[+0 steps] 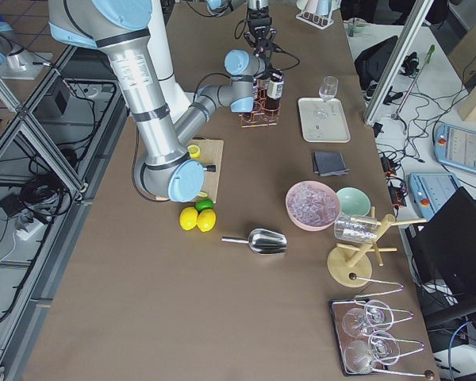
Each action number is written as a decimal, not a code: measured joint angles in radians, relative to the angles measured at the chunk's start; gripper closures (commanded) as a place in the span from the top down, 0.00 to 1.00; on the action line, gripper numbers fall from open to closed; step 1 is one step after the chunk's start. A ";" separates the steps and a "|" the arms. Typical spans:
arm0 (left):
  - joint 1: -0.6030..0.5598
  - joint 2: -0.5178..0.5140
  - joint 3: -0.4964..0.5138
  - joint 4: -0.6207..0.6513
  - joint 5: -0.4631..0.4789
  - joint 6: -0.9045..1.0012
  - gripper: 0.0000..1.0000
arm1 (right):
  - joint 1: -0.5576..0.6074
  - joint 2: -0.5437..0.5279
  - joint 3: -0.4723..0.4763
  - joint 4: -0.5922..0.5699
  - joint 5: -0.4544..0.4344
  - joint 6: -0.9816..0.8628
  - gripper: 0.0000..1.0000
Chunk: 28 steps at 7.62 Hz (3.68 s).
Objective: Take tea from basket to plate
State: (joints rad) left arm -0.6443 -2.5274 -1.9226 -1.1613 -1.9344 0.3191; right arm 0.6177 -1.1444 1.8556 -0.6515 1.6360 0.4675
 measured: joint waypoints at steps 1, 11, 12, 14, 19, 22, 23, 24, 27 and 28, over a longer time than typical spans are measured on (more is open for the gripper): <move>0.000 0.000 0.000 0.000 0.000 0.000 0.00 | 0.023 0.027 0.015 -0.046 0.026 0.022 0.00; -0.019 -0.002 -0.043 0.030 -0.007 0.001 0.00 | 0.314 0.143 -0.180 -0.061 0.264 0.037 0.00; -0.047 -0.004 -0.059 0.055 -0.024 0.003 0.00 | 0.329 0.159 -0.271 0.035 0.262 0.039 0.00; -0.167 -0.001 -0.077 0.087 -0.097 0.022 0.00 | 0.338 0.240 -0.421 0.114 0.222 0.044 0.00; -0.533 0.150 -0.086 0.173 -0.302 0.370 0.00 | 0.220 0.334 -0.628 0.286 -0.012 0.093 0.00; -0.719 0.281 -0.009 0.174 -0.335 0.690 0.00 | 0.206 0.329 -0.681 0.344 -0.028 0.092 0.00; -0.769 0.318 0.028 0.171 -0.343 0.785 0.00 | 0.201 0.326 -0.688 0.347 -0.029 0.090 0.00; -0.809 0.359 0.058 0.167 -0.346 0.870 0.00 | 0.194 0.322 -0.696 0.348 -0.034 0.089 0.00; -0.878 0.419 0.202 0.098 -0.347 0.994 0.00 | 0.161 0.309 -0.712 0.380 -0.070 0.085 0.00; -0.890 0.433 0.278 0.008 -0.347 1.000 0.00 | 0.152 0.308 -0.713 0.384 -0.081 0.085 0.47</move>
State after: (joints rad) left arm -1.5345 -2.0942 -1.6445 -1.1528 -2.2812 1.3193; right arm 0.7692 -0.8367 1.1421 -0.2677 1.5546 0.5523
